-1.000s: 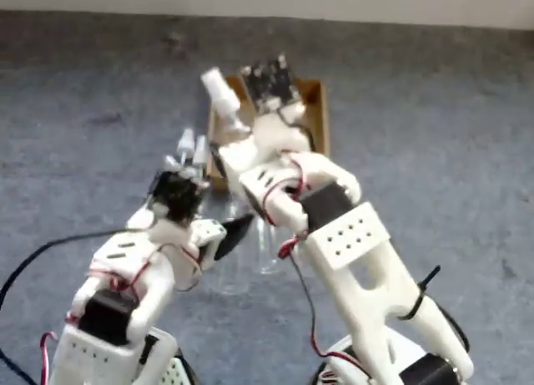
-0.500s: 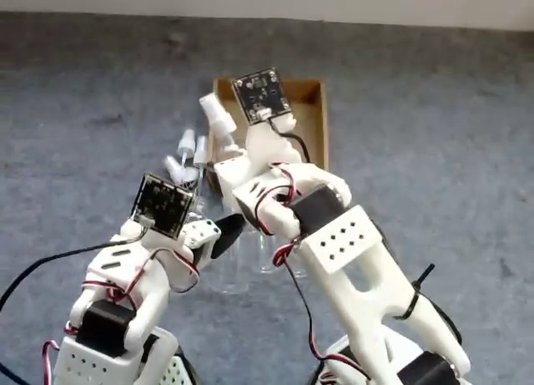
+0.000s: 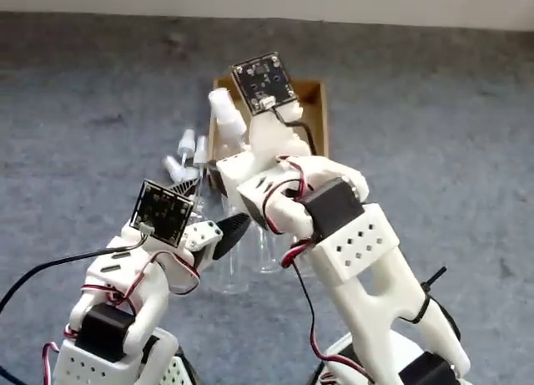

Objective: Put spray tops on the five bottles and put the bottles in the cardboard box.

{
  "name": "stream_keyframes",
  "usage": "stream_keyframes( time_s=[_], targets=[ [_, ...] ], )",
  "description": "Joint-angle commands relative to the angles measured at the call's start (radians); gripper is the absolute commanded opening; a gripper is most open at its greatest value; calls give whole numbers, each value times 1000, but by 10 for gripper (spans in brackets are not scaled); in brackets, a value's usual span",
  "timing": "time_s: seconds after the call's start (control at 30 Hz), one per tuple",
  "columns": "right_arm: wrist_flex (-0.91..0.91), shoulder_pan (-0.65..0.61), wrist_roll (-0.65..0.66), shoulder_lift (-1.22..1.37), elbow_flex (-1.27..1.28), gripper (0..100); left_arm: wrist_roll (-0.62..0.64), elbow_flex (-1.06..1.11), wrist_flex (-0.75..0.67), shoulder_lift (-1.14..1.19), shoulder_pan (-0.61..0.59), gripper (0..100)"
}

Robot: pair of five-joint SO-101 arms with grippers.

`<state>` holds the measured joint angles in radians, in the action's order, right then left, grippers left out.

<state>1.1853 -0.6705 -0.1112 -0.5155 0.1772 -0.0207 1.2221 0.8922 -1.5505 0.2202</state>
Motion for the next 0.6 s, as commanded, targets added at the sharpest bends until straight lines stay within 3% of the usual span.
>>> stream_keyframes(
  time_s=[0.0, 0.13, 0.3, 0.43, 0.57],
  targets=[
    [47, -7, 34, -22, -84, 4, -11, -2, -15, 2, -21, 277],
    [15, 15, 55, -13, -81, 4, -11, -2, -9, 2, -36, 277],
    [-288, 153, 55, 16, -74, 4, -9, -1, -9, -1, -36, 261],
    [-466, 229, 55, 200, -85, 4, -15, 41, -21, -8, -42, 187],
    [-680, 239, 55, 466, -183, 4, -6, 88, -123, 1, -131, 171]
  ],
)
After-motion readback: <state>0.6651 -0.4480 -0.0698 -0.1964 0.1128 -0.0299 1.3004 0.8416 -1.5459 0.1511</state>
